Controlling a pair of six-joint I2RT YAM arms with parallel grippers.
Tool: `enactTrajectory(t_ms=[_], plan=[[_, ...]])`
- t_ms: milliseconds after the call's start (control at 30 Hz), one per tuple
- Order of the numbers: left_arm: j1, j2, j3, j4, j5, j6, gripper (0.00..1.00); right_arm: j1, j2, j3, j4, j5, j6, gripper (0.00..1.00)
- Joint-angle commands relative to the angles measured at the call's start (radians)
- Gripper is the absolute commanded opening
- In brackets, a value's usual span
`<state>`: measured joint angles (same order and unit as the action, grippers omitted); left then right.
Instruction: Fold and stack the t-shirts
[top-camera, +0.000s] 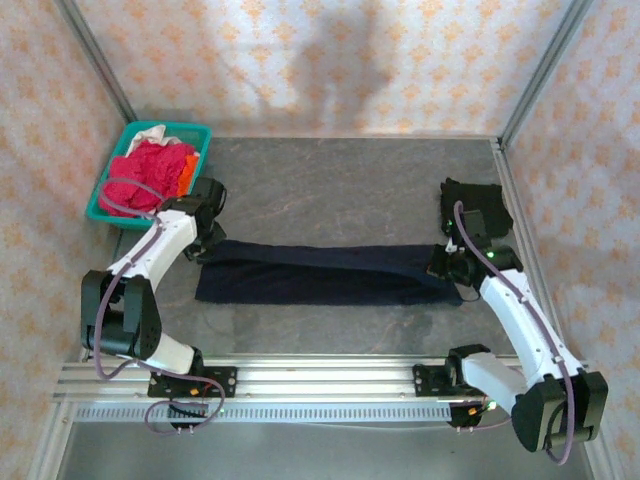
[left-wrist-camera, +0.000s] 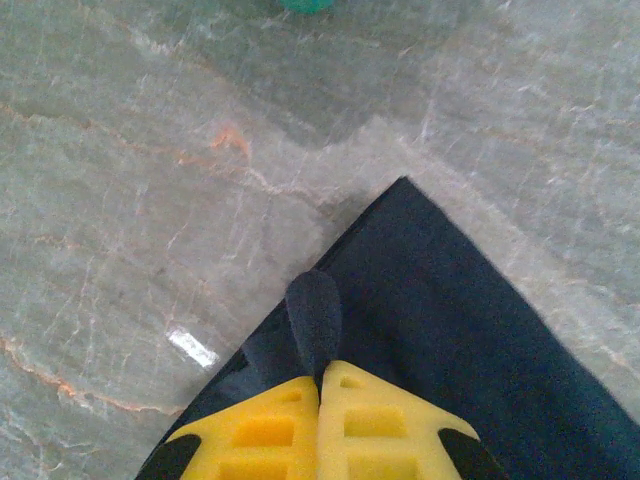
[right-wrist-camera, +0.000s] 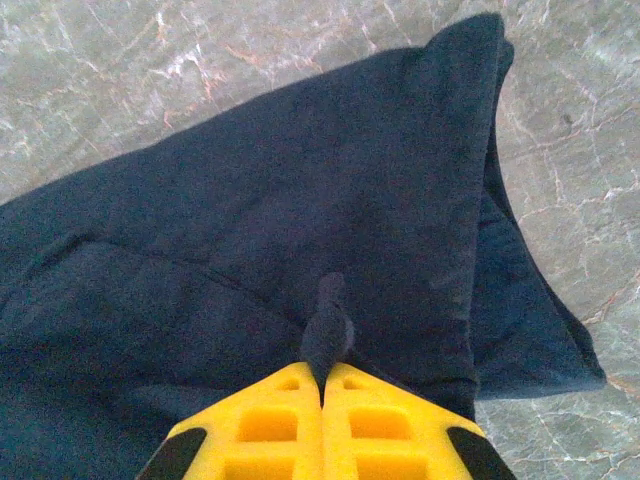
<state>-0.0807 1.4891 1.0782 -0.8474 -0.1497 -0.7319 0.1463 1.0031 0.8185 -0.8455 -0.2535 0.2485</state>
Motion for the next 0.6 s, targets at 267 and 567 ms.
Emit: enactTrajectory(t_ms=[267, 567], plan=[[0.002, -0.011, -0.076, 0.026, -0.064, -0.008, 0.0, 0.008, 0.129, -0.022, -0.068, 0.005, 0.018, 0.0], [-0.001, -0.002, -0.12, 0.043, -0.048, -0.024, 0.0, 0.009, 0.262, -0.031, -0.004, 0.012, 0.033, 0.0]])
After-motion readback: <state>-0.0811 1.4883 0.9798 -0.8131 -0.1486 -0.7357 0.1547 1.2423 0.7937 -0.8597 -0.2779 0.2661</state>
